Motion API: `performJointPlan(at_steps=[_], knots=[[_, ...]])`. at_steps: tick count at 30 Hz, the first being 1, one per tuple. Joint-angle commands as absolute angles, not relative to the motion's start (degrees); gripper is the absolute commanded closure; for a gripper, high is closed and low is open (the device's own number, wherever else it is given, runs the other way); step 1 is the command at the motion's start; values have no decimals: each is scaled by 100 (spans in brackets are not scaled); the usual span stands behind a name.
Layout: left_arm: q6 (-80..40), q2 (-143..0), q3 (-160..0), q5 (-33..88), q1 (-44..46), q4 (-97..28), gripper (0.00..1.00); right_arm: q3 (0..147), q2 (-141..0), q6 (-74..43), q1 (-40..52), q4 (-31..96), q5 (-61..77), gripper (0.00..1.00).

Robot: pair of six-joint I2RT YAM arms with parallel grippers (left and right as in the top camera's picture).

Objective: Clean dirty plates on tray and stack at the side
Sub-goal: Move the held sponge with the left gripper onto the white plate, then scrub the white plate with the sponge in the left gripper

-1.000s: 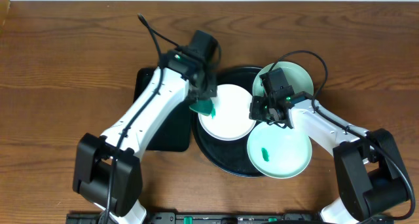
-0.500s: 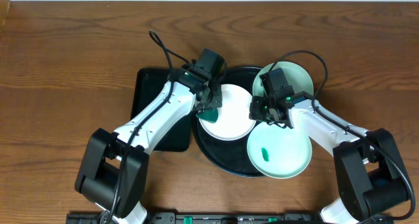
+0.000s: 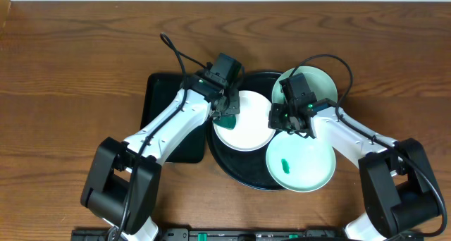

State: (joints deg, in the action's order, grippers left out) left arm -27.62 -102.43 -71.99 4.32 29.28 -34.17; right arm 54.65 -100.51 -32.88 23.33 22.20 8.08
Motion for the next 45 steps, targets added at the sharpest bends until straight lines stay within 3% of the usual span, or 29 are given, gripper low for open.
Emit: performJointPlan(at_steps=[1, 45], knots=[[-2884, -10300, -7094, 342, 2945, -3391, 92, 5441, -10077, -3378, 2375, 2202, 799, 99], [-2812, -10748, -6818, 185, 2995, -2836, 92, 5441, -10077, -2864, 2486, 2180, 596, 99]])
